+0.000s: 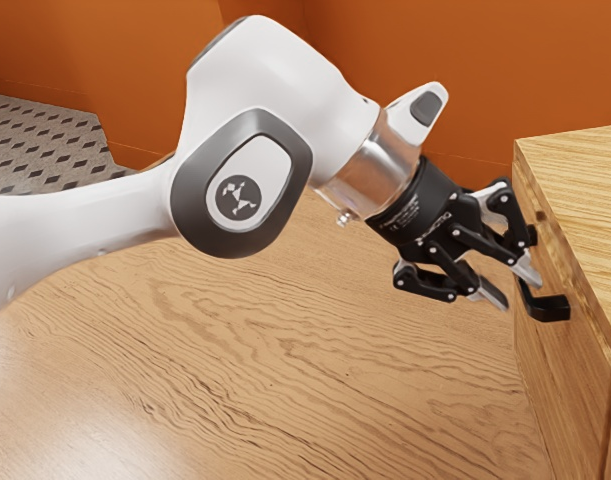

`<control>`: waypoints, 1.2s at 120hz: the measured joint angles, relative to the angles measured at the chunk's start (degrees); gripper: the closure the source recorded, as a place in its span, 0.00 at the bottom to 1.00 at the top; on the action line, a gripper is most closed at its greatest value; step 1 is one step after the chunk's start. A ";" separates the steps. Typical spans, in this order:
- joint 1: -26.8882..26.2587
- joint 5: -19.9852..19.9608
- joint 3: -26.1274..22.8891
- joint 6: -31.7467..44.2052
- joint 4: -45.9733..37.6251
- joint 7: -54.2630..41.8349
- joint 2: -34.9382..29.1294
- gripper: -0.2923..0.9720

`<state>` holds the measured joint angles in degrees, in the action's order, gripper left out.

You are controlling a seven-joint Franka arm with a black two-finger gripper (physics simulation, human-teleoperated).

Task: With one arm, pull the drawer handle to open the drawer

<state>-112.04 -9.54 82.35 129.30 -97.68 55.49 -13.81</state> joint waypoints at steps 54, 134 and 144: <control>2.67 0.11 -0.36 -1.97 0.00 0.12 0.25 0.79; 24.68 0.33 -21.49 -3.73 -4.81 0.87 -1.00 0.81; 29.44 0.35 -25.75 -3.79 -6.30 0.93 -1.93 0.81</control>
<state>-82.60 -9.20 56.60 125.51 -103.98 56.43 -15.74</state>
